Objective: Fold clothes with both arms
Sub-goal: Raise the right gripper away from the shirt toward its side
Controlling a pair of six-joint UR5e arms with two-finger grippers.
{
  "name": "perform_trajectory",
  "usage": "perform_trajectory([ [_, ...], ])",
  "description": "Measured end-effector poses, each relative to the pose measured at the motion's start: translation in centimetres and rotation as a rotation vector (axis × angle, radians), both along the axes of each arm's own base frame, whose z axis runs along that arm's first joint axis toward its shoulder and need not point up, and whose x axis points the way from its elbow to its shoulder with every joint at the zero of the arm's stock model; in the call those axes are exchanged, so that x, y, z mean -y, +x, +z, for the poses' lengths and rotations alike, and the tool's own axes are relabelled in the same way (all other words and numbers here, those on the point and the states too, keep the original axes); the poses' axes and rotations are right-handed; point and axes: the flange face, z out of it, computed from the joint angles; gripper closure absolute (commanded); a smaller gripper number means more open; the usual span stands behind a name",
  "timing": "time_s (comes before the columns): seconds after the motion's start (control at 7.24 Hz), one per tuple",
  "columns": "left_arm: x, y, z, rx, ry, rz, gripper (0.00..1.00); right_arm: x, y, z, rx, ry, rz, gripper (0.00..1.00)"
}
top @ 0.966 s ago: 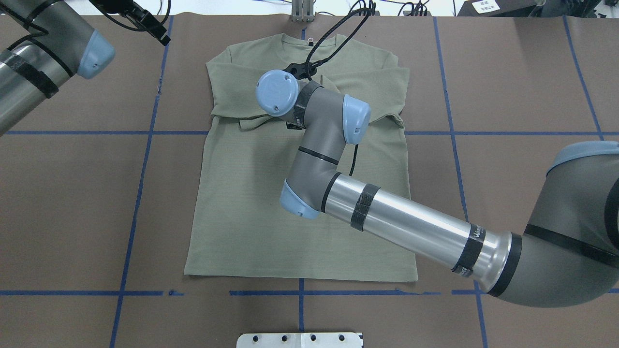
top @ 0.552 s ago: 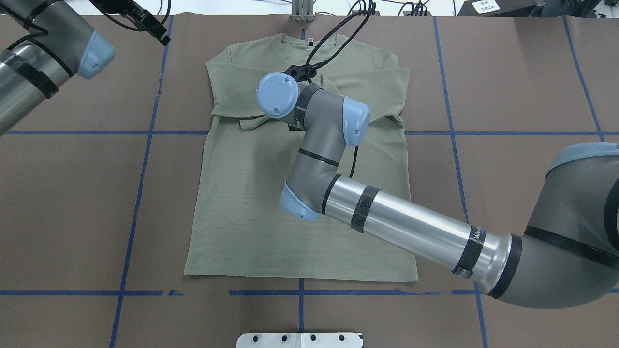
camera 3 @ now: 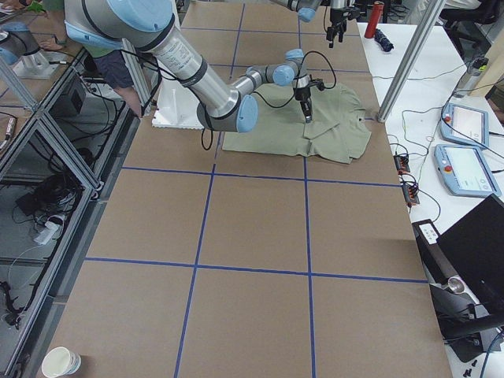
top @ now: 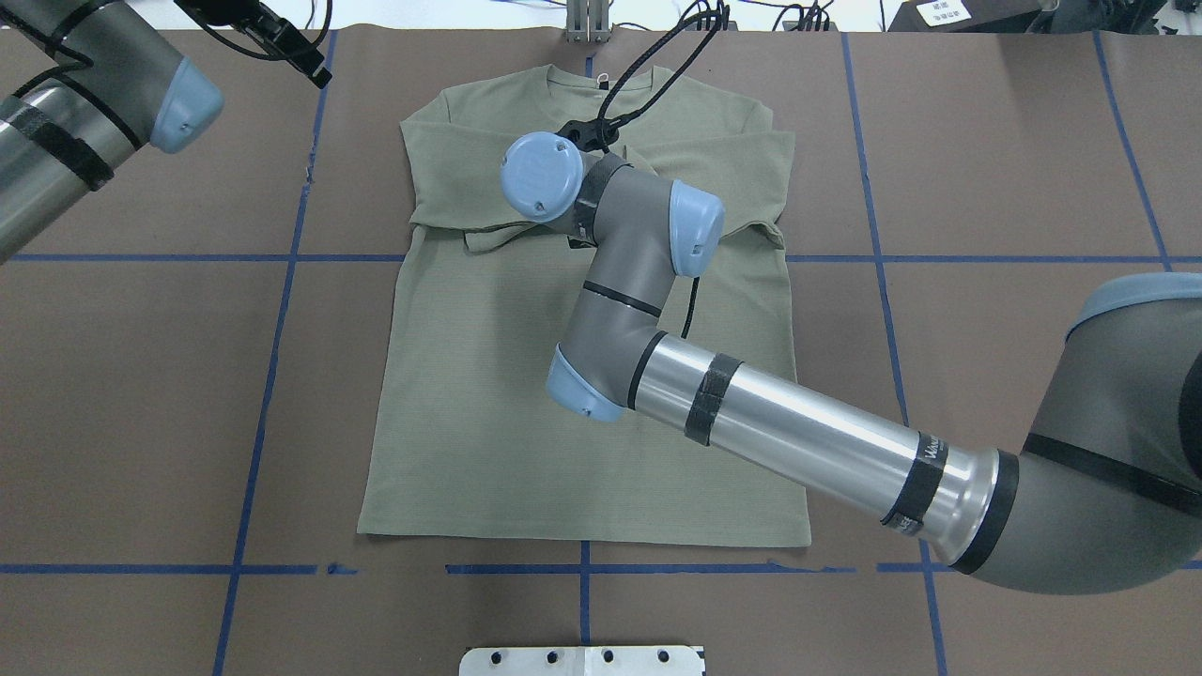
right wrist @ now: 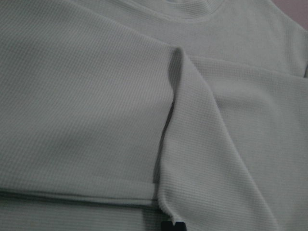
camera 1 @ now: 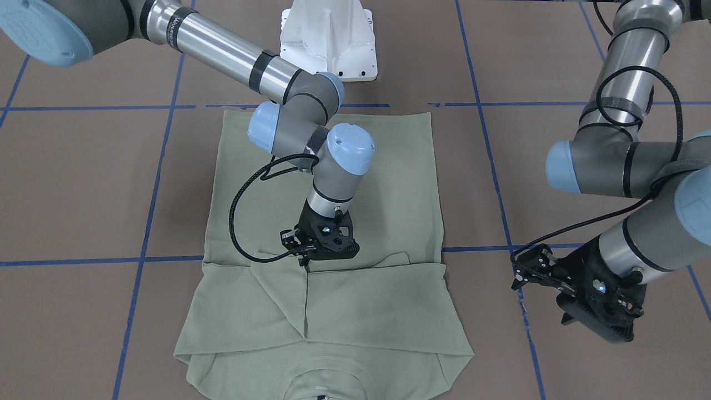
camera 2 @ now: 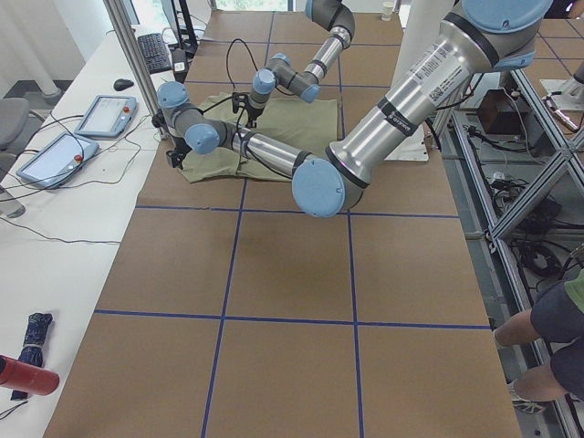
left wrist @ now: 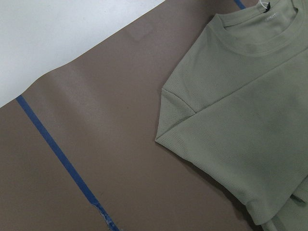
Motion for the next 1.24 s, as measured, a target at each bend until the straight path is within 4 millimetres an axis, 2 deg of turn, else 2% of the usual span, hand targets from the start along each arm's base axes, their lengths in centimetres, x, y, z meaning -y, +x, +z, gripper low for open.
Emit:
perform_trajectory([
  [0.14,-0.1,0.0,-0.3,-0.002,0.002,-0.001,0.00,1.2,1.9,0.1,-0.024,0.011,-0.021,1.00],
  [0.41,-0.2,0.0,-0.5,-0.004,0.005,0.000,0.00,4.2,6.4,2.2,-0.081,0.041,-0.073,1.00],
  [0.69,-0.2,0.1,-0.7,-0.006,0.006,0.000,0.00,6.7,9.6,3.9,-0.117,0.075,-0.107,1.00],
  [0.97,-0.1,0.2,-1.0,-0.007,0.009,0.000,0.00,8.0,11.2,5.7,-0.134,0.089,-0.106,1.00],
  [1.24,-0.1,0.2,-1.2,-0.007,0.011,-0.001,0.00,8.5,11.7,6.8,-0.157,0.099,-0.106,1.00],
])
